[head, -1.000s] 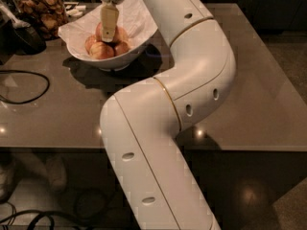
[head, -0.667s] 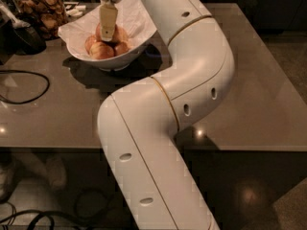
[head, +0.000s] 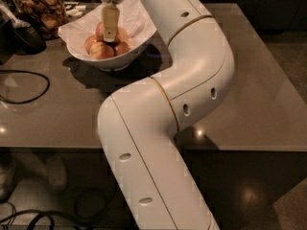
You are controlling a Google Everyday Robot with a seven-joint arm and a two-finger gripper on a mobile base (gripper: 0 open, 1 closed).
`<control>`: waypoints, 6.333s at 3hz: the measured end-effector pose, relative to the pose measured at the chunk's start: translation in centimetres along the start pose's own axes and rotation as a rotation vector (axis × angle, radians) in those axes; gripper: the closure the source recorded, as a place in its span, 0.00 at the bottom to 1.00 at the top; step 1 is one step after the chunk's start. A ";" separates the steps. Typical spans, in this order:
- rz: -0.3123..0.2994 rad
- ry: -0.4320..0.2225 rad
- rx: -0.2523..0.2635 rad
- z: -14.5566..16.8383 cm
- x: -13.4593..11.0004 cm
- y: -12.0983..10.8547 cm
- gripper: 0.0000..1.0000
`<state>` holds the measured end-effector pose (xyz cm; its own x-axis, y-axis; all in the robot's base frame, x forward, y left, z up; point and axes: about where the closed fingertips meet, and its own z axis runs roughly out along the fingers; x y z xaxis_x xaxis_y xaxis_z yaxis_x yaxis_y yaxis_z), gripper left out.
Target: Pick apple from white bowl
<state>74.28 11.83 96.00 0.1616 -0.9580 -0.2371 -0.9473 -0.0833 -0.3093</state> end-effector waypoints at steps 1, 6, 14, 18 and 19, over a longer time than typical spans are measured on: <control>-0.013 -0.016 -0.007 0.6 0.5 -0.1 0.18; -0.048 -0.008 -0.030 2.5 0.3 0.0 0.20; -0.050 0.005 -0.049 4.0 0.6 0.1 1.00; 0.002 -0.084 0.114 -1.8 -0.6 -2.5 1.00; -0.008 -0.147 0.155 -4.0 -0.9 -2.8 1.00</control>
Offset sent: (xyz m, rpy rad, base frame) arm 0.2042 -0.0128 0.1330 -0.0364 0.1299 0.0611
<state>75.66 11.86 100.80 0.2186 -0.9062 -0.3619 -0.8938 -0.0371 -0.4469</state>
